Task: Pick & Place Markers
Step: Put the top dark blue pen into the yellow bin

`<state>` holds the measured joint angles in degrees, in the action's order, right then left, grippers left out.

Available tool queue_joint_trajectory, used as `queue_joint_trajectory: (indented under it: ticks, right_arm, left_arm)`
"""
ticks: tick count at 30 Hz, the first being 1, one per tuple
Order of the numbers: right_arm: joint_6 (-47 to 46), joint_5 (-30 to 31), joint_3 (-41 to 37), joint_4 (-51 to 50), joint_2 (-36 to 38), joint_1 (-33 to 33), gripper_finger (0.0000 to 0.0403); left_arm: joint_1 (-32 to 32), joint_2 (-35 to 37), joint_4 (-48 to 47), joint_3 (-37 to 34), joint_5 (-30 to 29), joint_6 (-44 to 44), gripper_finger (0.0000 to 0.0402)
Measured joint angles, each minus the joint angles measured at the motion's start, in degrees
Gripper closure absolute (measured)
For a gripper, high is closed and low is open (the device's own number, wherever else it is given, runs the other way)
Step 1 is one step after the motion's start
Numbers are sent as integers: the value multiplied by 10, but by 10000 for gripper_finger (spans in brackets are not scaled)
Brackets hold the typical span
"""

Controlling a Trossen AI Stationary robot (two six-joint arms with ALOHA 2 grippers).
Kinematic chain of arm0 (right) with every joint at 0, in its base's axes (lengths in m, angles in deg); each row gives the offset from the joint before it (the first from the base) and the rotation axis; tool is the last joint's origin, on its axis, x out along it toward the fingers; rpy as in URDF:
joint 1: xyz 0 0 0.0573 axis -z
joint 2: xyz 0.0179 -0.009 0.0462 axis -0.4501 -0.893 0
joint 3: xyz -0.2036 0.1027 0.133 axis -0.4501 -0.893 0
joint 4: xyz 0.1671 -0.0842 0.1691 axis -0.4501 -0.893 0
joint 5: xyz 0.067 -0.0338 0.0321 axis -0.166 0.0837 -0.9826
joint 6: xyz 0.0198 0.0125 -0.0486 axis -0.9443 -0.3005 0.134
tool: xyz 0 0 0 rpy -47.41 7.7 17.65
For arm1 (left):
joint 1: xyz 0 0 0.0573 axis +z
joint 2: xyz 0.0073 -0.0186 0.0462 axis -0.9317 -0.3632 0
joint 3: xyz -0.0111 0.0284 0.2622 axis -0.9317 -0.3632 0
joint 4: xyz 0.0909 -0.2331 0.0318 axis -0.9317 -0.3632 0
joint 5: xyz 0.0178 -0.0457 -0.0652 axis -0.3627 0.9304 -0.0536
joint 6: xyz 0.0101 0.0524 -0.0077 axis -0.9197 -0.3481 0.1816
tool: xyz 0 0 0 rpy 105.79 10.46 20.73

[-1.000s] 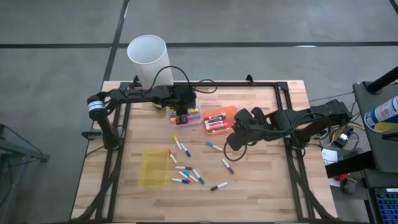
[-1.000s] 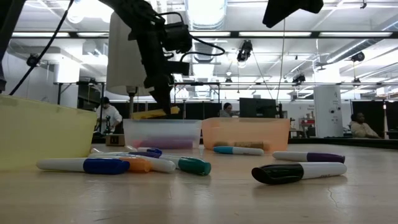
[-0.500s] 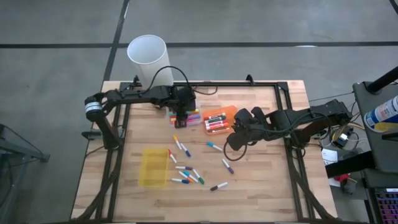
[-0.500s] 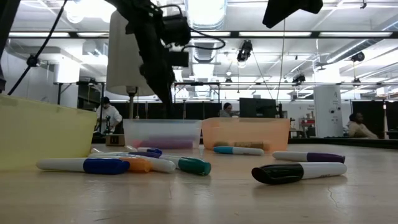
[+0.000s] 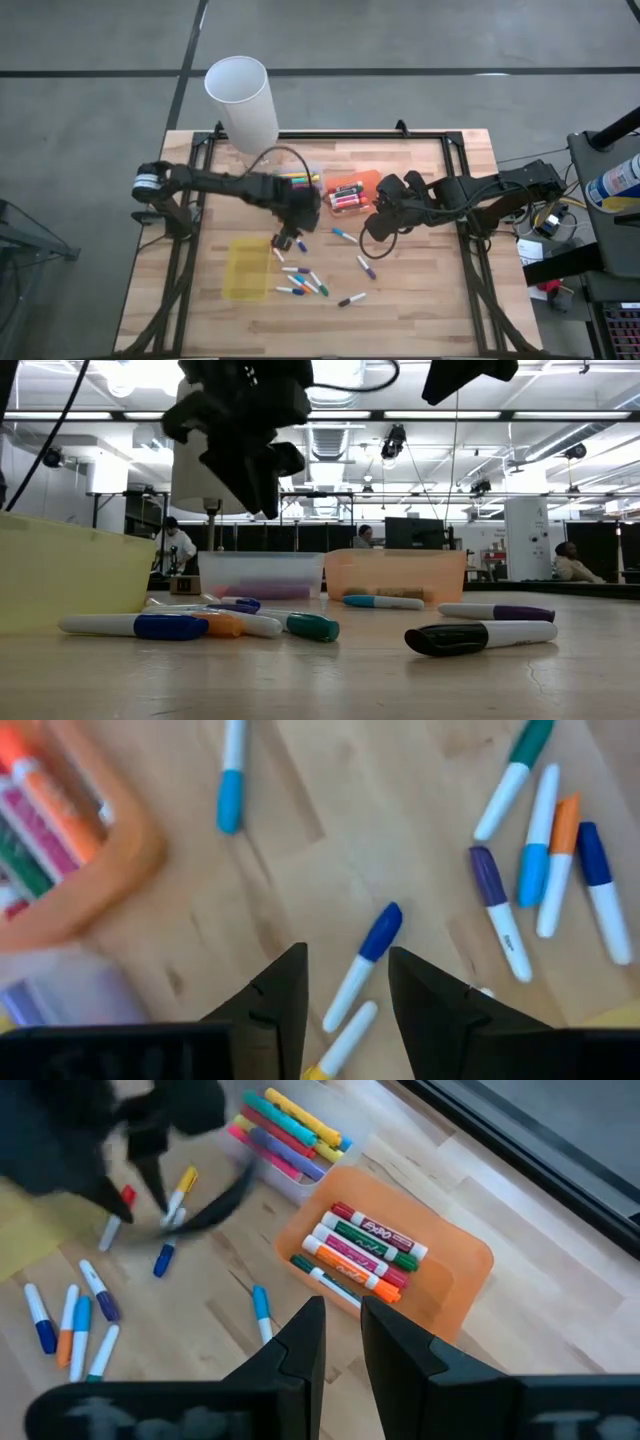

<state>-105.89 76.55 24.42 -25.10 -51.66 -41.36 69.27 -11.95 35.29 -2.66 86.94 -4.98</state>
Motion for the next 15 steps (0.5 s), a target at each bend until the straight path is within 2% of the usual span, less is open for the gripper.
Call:
queue_joint_trajectory:
  ticks: [5,15]
  right_arm:
    - [0,6,0,0,0,0,342]
    - [0,6,0,1,0,0,342]
  left_arm:
    - [-37,-1,57,-47,-34,-7,268]
    - [-42,-1,128,-154,-55,-15,268]
